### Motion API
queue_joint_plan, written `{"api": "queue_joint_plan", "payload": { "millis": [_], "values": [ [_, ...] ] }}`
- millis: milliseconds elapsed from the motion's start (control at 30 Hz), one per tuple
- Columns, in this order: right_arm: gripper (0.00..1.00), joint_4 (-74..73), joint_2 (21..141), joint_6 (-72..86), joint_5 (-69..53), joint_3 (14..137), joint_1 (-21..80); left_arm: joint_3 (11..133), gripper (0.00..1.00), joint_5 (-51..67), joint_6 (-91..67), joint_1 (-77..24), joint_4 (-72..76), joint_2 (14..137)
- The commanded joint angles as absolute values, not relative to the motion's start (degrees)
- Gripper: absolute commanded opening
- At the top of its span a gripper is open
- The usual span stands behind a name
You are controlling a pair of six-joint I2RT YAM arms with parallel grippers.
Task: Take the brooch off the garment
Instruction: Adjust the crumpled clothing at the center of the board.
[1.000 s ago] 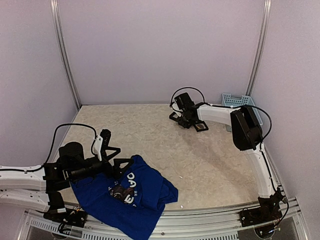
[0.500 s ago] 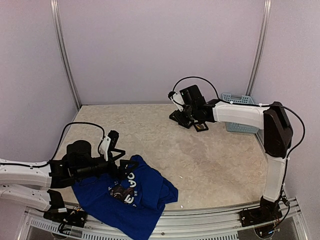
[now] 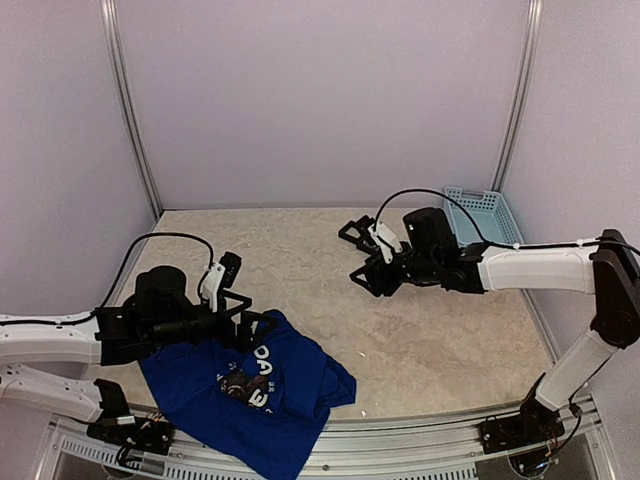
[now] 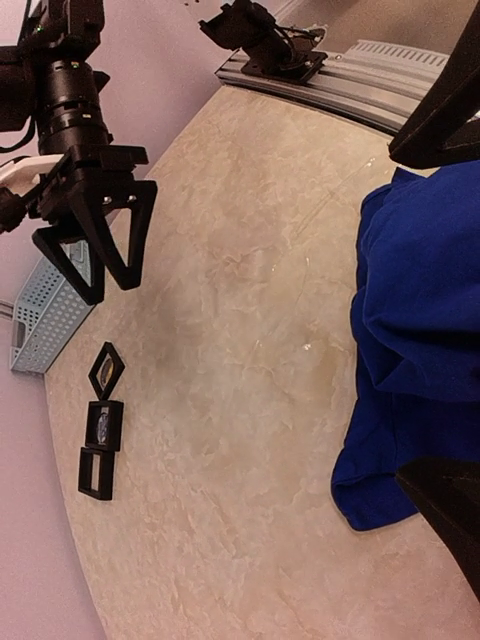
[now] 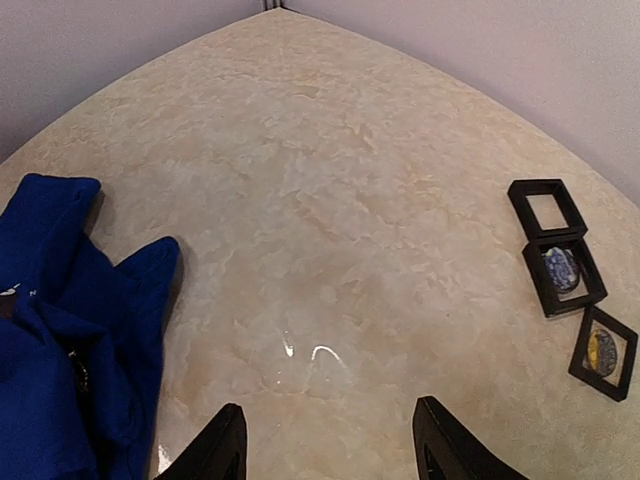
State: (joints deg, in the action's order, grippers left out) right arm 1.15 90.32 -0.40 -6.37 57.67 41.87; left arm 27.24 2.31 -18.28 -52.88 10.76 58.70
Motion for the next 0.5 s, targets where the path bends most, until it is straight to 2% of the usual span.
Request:
{"api": "queue_joint_plan", "payload": {
  "millis": [0,167,300,467],
  "values": [
    [0.57,9.9,90.3,6.0,-21.5,51.8,42.9,27.9,0.99,7.8,-17.5,-52.0,3.3,53.2],
    [0.56,18.9,93.2,11.4,-30.7,48.0,44.3,23.6,0.99,9.1,-17.1,-51.9,-2.3,47.8],
    [0.55,21.2,94.1,17.0,-29.1,46.8,46.5,16.4,0.99,9.7,-19.3,-50.5,2.7,43.6],
    [0.56,23.7,97.5,19.2,-28.9,45.1,48.8,17.3,0.99,12.5,-18.4,-49.5,3.9,49.4]
  ]
}}
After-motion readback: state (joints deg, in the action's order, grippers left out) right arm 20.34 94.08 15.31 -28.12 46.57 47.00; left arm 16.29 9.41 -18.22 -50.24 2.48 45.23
